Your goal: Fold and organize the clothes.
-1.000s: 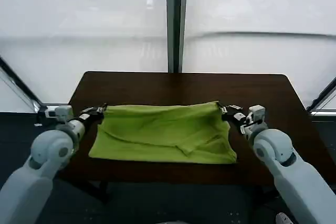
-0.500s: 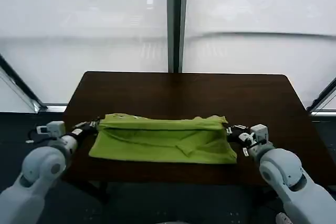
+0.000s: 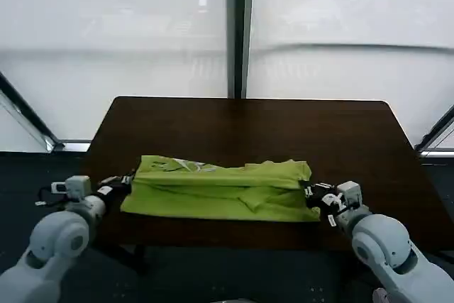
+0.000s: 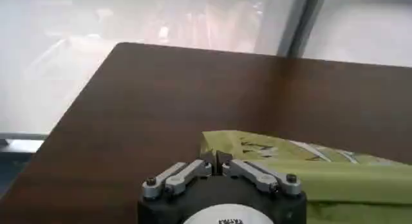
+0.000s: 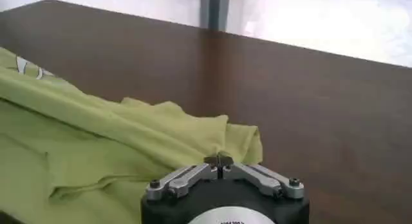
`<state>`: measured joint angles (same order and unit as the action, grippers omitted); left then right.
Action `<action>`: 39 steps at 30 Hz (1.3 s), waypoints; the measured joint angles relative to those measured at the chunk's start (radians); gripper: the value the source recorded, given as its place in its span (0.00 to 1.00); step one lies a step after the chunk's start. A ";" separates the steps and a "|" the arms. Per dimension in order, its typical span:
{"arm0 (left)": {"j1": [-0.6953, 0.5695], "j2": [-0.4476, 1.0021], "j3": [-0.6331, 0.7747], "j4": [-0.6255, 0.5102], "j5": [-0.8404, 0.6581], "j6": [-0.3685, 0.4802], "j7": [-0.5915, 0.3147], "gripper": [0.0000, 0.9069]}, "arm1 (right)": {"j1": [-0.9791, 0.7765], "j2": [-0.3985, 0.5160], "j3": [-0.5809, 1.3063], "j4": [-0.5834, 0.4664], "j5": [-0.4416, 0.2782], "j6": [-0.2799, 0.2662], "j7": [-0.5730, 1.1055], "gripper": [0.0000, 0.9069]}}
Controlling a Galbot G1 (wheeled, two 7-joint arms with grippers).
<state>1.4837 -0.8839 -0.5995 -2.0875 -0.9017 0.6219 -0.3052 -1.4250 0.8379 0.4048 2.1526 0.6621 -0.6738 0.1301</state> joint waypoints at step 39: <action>-0.070 -0.030 0.002 0.007 0.008 -0.039 -0.074 0.97 | 0.137 0.252 0.094 -0.163 -0.030 0.025 0.026 0.97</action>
<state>1.4132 -0.9143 -0.5971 -2.0805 -0.8933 0.5827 -0.3793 -1.2877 1.0895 0.4988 1.9901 0.6320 -0.6487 0.1563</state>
